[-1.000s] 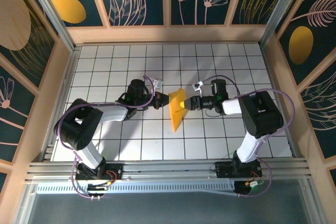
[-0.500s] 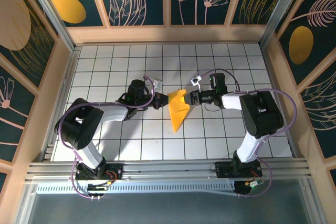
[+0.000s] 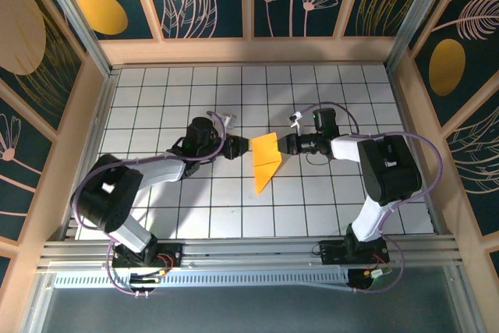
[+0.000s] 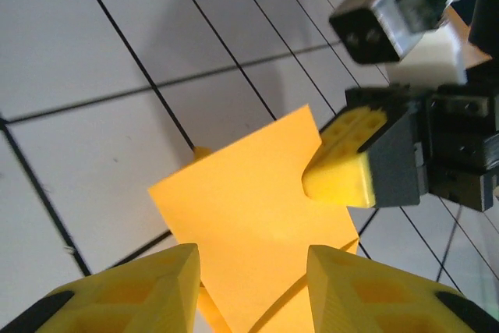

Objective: Fold a paper plane with a square sheet of paper (fold left side to right side)
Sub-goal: Place the paper at the center of the table.

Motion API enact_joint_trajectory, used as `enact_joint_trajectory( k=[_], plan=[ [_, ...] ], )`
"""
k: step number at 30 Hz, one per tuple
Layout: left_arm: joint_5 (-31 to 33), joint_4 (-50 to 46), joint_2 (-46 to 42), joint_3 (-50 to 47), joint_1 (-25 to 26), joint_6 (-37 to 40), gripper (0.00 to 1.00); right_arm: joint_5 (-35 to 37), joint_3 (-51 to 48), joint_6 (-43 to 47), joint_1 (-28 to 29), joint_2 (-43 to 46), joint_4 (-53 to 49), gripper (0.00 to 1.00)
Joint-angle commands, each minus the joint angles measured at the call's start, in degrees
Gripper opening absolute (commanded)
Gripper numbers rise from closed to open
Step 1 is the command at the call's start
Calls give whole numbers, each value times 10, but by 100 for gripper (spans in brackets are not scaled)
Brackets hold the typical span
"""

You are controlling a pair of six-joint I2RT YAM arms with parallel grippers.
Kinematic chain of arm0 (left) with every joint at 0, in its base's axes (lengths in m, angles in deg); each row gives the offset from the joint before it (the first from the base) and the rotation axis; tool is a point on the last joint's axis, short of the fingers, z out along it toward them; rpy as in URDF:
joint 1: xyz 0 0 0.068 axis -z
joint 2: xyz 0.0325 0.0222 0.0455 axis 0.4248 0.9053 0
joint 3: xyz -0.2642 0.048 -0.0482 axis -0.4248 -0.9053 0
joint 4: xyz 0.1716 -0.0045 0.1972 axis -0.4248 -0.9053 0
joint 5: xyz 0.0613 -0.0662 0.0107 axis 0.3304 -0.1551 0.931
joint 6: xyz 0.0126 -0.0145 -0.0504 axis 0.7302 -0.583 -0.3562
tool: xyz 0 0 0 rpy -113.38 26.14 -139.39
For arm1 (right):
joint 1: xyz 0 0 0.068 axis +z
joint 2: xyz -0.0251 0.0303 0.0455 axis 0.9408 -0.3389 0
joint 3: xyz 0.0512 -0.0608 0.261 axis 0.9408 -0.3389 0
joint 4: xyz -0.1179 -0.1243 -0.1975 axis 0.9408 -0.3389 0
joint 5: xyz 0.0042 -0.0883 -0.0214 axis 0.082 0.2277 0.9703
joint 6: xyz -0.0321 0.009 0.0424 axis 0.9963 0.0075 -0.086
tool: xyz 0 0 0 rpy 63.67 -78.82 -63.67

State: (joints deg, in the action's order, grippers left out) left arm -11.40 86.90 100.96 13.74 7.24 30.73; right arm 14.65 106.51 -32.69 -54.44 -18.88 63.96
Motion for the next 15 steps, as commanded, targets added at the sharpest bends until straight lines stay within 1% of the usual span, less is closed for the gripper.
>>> enact_joint_trajectory(
  k=[1,4,8,11,15],
  plan=[
    [76,-54,-55,-4,13,27,41,54,27,-52,6,19,-63,0],
    [139,-125,-83,14,53,52,41,89,44,-108,6,12,-117,0],
    [227,-208,-83,43,124,68,41,91,40,-168,7,12,-122,0],
    [283,-255,-61,73,178,72,42,102,43,-192,7,12,-129,0],
    [358,-316,-6,130,246,71,44,103,48,-211,6,9,-132,0]
  ],
)
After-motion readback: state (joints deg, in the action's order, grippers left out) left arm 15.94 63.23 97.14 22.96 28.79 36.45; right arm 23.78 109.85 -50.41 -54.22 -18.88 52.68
